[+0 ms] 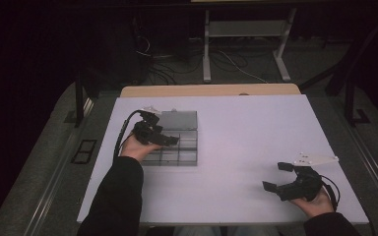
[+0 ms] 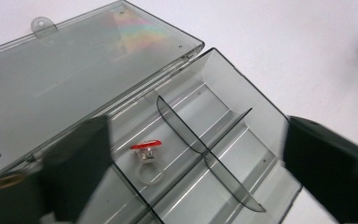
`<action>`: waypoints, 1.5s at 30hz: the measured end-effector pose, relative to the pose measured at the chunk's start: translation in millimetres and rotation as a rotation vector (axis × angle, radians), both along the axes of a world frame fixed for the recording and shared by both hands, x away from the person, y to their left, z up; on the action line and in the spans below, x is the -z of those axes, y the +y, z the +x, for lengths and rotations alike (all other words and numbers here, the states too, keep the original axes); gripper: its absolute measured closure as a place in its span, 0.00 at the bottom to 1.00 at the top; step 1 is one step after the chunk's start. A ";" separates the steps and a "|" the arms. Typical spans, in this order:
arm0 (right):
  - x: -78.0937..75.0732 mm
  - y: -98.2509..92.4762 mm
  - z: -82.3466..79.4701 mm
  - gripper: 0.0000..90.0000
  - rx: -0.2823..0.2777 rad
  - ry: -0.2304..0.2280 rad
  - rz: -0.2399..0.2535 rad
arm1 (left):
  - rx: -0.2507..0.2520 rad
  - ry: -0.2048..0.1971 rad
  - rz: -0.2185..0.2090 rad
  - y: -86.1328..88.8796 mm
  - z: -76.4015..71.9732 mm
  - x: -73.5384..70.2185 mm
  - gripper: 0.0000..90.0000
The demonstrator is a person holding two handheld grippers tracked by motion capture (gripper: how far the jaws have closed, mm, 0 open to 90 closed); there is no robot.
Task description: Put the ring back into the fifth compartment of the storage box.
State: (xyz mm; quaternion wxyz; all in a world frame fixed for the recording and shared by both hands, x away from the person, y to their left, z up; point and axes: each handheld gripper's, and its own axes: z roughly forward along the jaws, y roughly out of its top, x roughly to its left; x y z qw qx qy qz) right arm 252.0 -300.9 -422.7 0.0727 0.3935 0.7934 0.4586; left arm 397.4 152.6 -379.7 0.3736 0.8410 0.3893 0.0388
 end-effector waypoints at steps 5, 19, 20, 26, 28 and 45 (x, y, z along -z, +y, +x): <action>0.0 -0.2 0.0 0.00 0.001 0.000 0.001 | -0.014 -0.037 -0.039 3.2 -15.0 -6.6 0.00; -0.1 -0.2 -0.9 0.00 0.001 0.000 0.000 | 0.017 -0.095 -0.084 8.5 -57.0 -9.6 0.00; 0.0 -0.4 -0.8 0.00 0.001 0.000 -0.001 | 0.020 -0.100 -0.089 9.3 -59.9 -9.7 0.00; -0.1 -0.4 -1.1 0.00 0.002 0.001 0.000 | 0.016 -0.124 -0.110 12.8 -77.2 -4.7 0.00; -0.2 -0.4 -1.3 0.00 0.002 0.001 0.000 | 0.016 -0.125 -0.118 14.8 -81.5 -1.4 0.00; 0.3 -0.4 -1.5 0.00 0.003 0.001 -0.001 | 0.038 -0.143 -0.182 14.5 -115.2 19.2 0.00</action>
